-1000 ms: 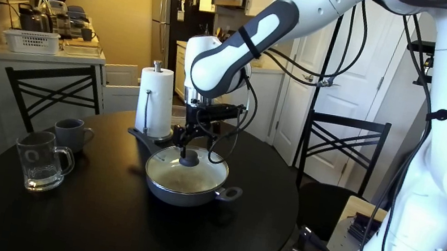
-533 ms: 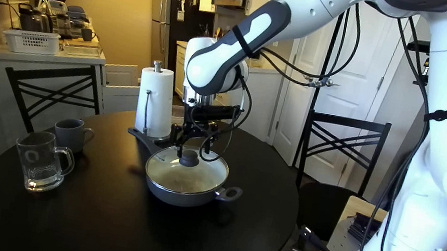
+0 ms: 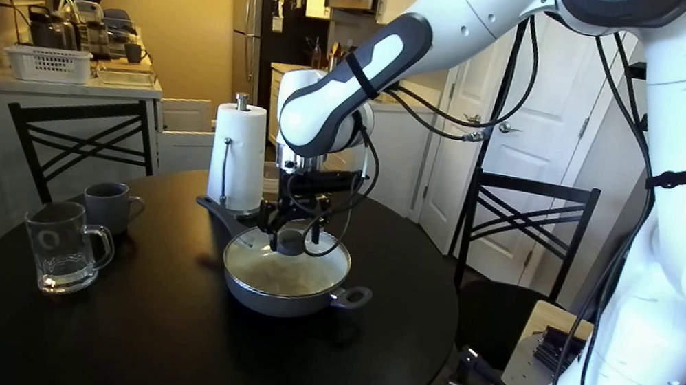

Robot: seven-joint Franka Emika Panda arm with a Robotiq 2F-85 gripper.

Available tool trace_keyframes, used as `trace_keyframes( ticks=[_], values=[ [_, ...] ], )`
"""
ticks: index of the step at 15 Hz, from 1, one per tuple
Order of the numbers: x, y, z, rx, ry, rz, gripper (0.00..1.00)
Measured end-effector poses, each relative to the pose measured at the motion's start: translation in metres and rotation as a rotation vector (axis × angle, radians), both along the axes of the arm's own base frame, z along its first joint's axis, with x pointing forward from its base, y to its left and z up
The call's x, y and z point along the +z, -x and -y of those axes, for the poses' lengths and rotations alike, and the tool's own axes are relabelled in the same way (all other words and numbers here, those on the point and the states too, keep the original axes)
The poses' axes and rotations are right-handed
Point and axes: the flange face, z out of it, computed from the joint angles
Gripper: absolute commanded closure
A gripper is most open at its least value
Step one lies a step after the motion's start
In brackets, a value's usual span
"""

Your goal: Pick up the clear pan lid and place it on the right side of the table

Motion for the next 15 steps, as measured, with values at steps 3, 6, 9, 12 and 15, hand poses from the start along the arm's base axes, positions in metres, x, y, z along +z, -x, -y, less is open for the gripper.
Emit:
trace_keyframes(
  ticks=[3,6,9,12,15],
  values=[
    [-0.001,-0.004,-0.006,0.008,-0.001,0.004,0.00],
    [0.001,-0.006,-0.009,0.012,-0.001,0.011,0.00],
    [0.002,-0.011,-0.011,0.014,-0.002,0.018,0.00],
    [0.001,-0.015,-0.013,0.015,-0.001,0.021,0.25],
    [-0.001,-0.016,-0.010,0.010,0.002,0.020,0.40]
  ],
)
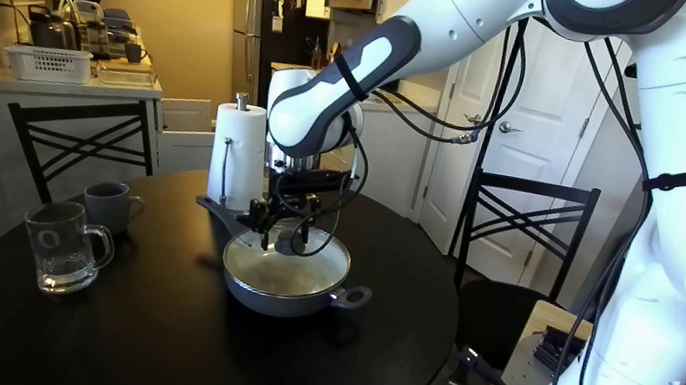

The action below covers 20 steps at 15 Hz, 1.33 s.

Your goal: Pick up the clear pan lid and place it on the right side of the table

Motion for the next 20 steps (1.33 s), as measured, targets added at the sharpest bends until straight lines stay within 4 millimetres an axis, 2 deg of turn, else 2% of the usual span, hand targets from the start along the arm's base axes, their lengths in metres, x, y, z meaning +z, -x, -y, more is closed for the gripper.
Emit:
trace_keyframes(
  ticks=[3,5,16,18,20],
  values=[
    [0.000,-0.002,0.009,-0.013,0.006,0.001,0.58],
    [0.003,-0.003,0.012,-0.019,0.008,0.006,0.66],
    [0.008,-0.006,0.015,-0.031,0.013,0.013,0.66],
    [0.020,-0.008,0.022,-0.042,0.015,0.030,0.66],
    [0.044,-0.011,0.032,-0.057,0.016,0.066,0.66]
  ],
)
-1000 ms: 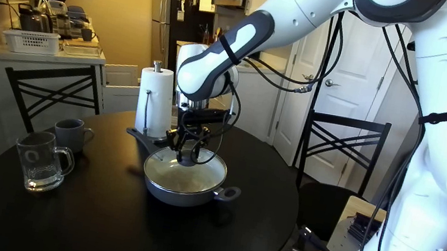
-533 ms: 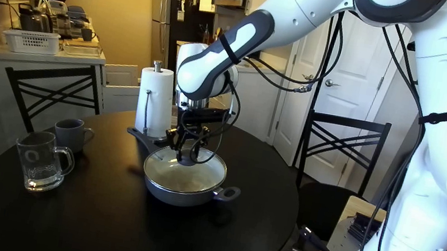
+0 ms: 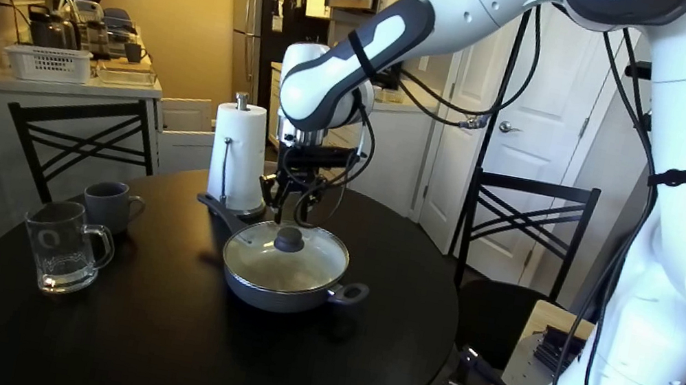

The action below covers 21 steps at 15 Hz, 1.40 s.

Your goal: Pick up the clear pan lid and place it on the right side of the table

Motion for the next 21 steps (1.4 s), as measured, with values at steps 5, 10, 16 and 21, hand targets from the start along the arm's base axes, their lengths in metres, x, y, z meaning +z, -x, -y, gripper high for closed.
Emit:
trace_keyframes(
  ticks=[5,10,16,21],
  values=[
    [0.075,0.001,0.027,-0.037,-0.001,0.079,0.66],
    [0.095,0.005,0.030,-0.026,0.012,0.085,0.66],
    [0.089,0.010,0.011,0.015,0.015,0.064,0.00],
    [0.049,0.021,-0.007,0.051,0.021,0.002,0.00]
  ],
)
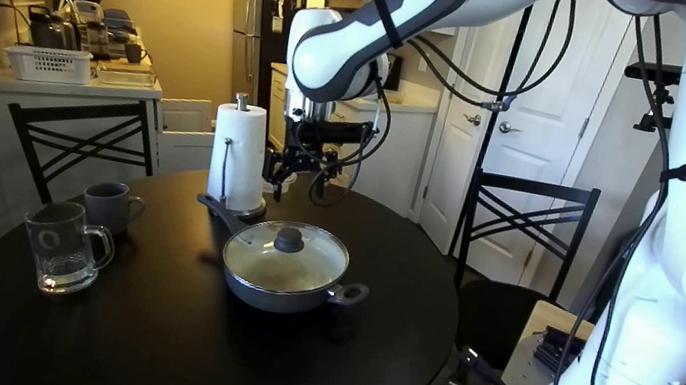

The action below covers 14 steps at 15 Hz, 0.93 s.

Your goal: Pick up the clear pan lid and place it on the right side of the table

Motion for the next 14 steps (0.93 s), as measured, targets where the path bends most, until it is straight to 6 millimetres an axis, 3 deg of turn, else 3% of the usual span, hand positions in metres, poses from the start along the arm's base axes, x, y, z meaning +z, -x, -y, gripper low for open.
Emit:
trace_keyframes(
  ticks=[4,6,14],
  values=[
    [-0.052,0.009,-0.016,0.028,0.005,-0.065,0.00],
    [-0.069,0.011,-0.021,0.037,0.007,-0.078,0.00],
    [-0.079,0.003,-0.011,0.000,0.009,-0.028,0.00]
  ],
)
